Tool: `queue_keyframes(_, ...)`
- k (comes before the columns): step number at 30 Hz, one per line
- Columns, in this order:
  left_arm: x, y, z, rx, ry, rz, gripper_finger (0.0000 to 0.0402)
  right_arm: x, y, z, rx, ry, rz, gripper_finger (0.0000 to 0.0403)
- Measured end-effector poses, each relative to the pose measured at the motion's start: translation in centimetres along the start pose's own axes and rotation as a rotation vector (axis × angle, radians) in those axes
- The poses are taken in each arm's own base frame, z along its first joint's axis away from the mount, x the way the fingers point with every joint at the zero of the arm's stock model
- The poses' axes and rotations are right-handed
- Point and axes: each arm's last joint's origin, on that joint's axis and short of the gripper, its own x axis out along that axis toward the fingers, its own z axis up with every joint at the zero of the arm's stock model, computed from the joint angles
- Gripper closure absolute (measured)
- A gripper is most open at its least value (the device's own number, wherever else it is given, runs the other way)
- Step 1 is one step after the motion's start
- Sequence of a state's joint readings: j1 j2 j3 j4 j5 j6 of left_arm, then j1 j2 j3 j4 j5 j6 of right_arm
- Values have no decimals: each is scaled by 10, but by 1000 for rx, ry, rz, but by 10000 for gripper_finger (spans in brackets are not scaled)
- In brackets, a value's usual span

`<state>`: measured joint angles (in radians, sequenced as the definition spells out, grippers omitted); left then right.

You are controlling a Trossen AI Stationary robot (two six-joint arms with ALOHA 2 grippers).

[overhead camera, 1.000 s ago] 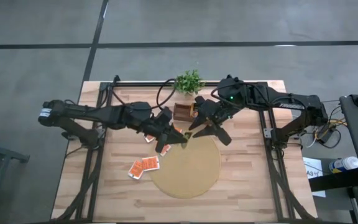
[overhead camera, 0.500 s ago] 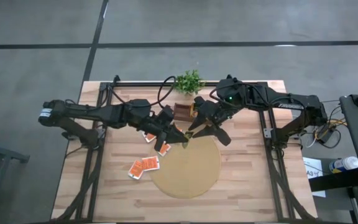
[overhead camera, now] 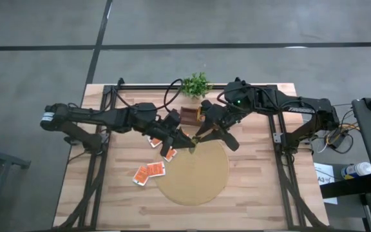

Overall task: Pick & Place Tea
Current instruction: Put the yellow tea bag into the right section of the wooden organizer

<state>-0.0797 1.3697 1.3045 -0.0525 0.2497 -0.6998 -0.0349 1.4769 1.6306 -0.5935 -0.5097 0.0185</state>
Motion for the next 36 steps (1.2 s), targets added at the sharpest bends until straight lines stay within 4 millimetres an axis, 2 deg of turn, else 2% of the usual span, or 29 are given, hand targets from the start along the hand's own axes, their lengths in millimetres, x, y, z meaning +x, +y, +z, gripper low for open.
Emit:
queue_keyframes(5,0,0,0,0,-1,1,376,3,-1,-1,2,7,28,324)
queue_keyframes(10,0,1,0,-1,5,3,376,11,-5,-4,0,26,43,384)
queue_keyframes(21,0,1,0,-1,7,2,370,12,-5,-5,-5,37,44,395)
queue_keyframes(24,0,1,0,-1,19,-14,343,11,-5,-6,-1,48,41,395)
queue_keyframes(32,-1,3,-4,-14,54,8,232,9,-5,-14,44,124,35,395)
queue_keyframes(36,-1,4,-5,-28,68,14,191,9,-6,-19,66,168,3,395)
